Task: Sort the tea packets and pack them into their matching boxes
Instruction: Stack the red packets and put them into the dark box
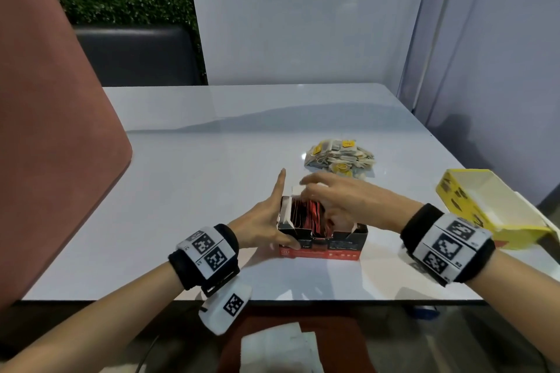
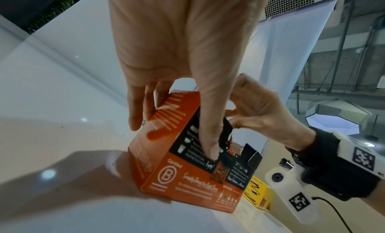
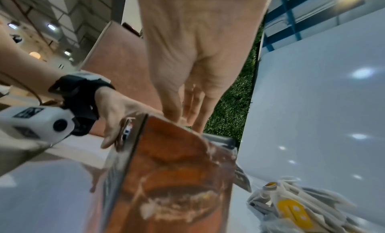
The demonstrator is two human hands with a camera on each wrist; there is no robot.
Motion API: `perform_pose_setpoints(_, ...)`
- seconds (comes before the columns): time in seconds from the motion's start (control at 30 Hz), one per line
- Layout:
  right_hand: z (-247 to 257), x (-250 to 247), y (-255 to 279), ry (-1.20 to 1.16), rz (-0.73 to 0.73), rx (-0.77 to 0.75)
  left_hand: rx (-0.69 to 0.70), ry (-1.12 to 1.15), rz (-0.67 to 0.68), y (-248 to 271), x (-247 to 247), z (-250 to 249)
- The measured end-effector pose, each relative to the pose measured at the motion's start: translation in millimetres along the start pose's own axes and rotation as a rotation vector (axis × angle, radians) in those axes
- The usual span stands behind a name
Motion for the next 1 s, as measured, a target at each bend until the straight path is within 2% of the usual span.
perform_pose_setpoints(0.1,7,4,2,-0.01,-0.084,0.149,-0.024,0.01,-0.025,2,2,0)
perform_pose_setpoints(0.17,11,13,0,-0.044,-0.036,0.256,-0.022,0.019,-0.056,1,3,0)
perform_pose_setpoints(0.23,11,21,-3,-0.047,0.004,0.277,-0.016,0.019,-0.069,1,4,2)
perform_pose_setpoints(0.27,10,20,-3,-0.085,-0.02,0.28,-0.019,0.015,-0.073,0,3,4)
perform_pose_setpoints(0.3,9,17,-2,-0.146,-0.095,0.287,-0.027,0.008,-0.079,1,2,7)
perform_pose_setpoints(0.37,-2,8,1,-0.273,-0.403,0.33,-0.047,0.006,-0.095,3,-2,15)
perform_pose_setpoints(0.4,-11,4,2,-0.302,-0.555,0.395,-0.059,0.011,-0.105,4,-4,20)
perform_pose_setpoints(0.43,-20,1,2,-0.337,-0.645,0.501,-0.069,0.019,-0.117,5,-5,24)
perform_pose_setpoints(0.47,-31,3,2,-0.422,-0.633,0.63,-0.075,0.027,-0.13,6,-7,27)
perform_pose_setpoints(0.53,-47,16,-8,-0.781,-0.358,0.826,-0.082,0.04,-0.147,6,-8,30)
perform_pose_setpoints(0.57,-52,23,-15,-1.01,-0.228,0.857,-0.087,0.046,-0.146,6,-9,31)
perform_pose_setpoints(0.6,-57,29,-21,-1.213,-0.178,0.873,-0.092,0.054,-0.145,6,-9,30)
perform_pose_setpoints(0.63,-58,31,-26,-1.365,-0.205,0.889,-0.093,0.06,-0.144,7,-9,30)
perform_pose_setpoints(0.7,-61,29,-38,-1.488,-0.368,0.841,-0.088,0.059,-0.148,8,-11,29)
perform_pose_setpoints(0.8,-43,8,-39,-1.216,-0.537,0.547,-0.087,0.08,-0.115,11,-13,27)
perform_pose_setpoints(0.9,-18,-2,-24,-0.875,-0.492,0.274,-0.058,0.09,-0.054,15,-13,28)
perform_pose_setpoints(1.0,-4,10,-5,-0.601,-0.413,0.206,0.006,0.133,-0.01,15,-12,30)
Point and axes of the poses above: each hand's wrist, its own y-axis away from the middle knuckle, its own x-axis out of the palm, z = x × y, the point moved 2 cm from there along -y, towards the middle knuckle, and after that the axes turned 8 degrees about -y, right-handed, at the moved point
